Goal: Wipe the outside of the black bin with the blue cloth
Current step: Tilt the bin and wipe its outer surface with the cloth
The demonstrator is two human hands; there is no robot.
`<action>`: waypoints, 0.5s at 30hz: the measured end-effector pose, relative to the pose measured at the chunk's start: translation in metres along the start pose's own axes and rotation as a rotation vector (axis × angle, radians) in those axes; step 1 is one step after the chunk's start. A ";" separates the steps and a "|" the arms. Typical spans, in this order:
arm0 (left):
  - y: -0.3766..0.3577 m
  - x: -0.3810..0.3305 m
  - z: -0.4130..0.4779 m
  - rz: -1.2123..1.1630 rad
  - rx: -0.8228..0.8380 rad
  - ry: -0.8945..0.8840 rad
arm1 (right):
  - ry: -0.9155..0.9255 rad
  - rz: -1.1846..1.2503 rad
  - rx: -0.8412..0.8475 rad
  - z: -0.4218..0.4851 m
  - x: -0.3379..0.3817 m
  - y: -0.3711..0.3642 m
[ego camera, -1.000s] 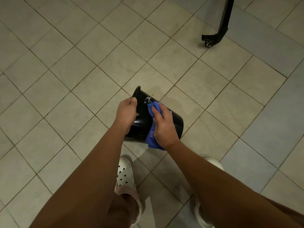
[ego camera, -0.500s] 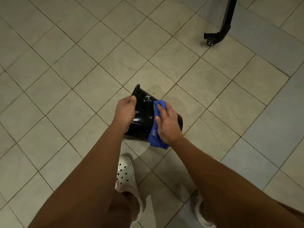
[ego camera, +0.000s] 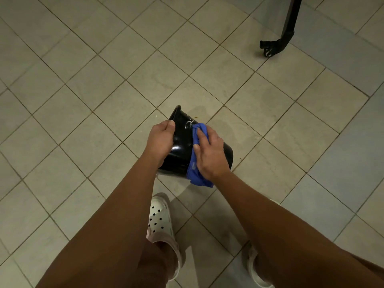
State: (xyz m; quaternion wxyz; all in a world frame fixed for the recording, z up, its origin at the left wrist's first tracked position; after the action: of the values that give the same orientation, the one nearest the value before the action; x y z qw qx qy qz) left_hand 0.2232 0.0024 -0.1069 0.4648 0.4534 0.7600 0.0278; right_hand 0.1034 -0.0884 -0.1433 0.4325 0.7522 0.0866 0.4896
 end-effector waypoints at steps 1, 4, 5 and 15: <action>-0.001 -0.002 -0.001 0.009 0.002 -0.014 | -0.061 0.038 0.007 0.003 -0.010 0.002; -0.004 -0.007 -0.001 0.041 0.009 -0.050 | -0.289 0.116 0.013 -0.001 -0.043 0.005; -0.005 -0.009 -0.002 0.048 0.017 -0.060 | -0.313 0.102 -0.009 -0.005 -0.045 0.006; -0.001 0.001 -0.004 -0.026 0.020 0.010 | 0.043 0.065 -0.006 -0.003 0.002 -0.001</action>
State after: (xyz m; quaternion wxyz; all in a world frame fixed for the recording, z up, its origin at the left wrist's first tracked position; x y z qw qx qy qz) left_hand 0.2194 0.0037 -0.1057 0.4567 0.4478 0.7685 0.0163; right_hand 0.1026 -0.0853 -0.1418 0.4165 0.7428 0.0698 0.5196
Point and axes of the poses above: each hand's wrist, its own z-axis towards the middle knuckle, its own y-axis out of the back of the hand, x = y × z, the point moved 9 cm from there along z, towards the middle knuckle, and after that the axes turned 5 degrees about z, right-handed, at the moved point
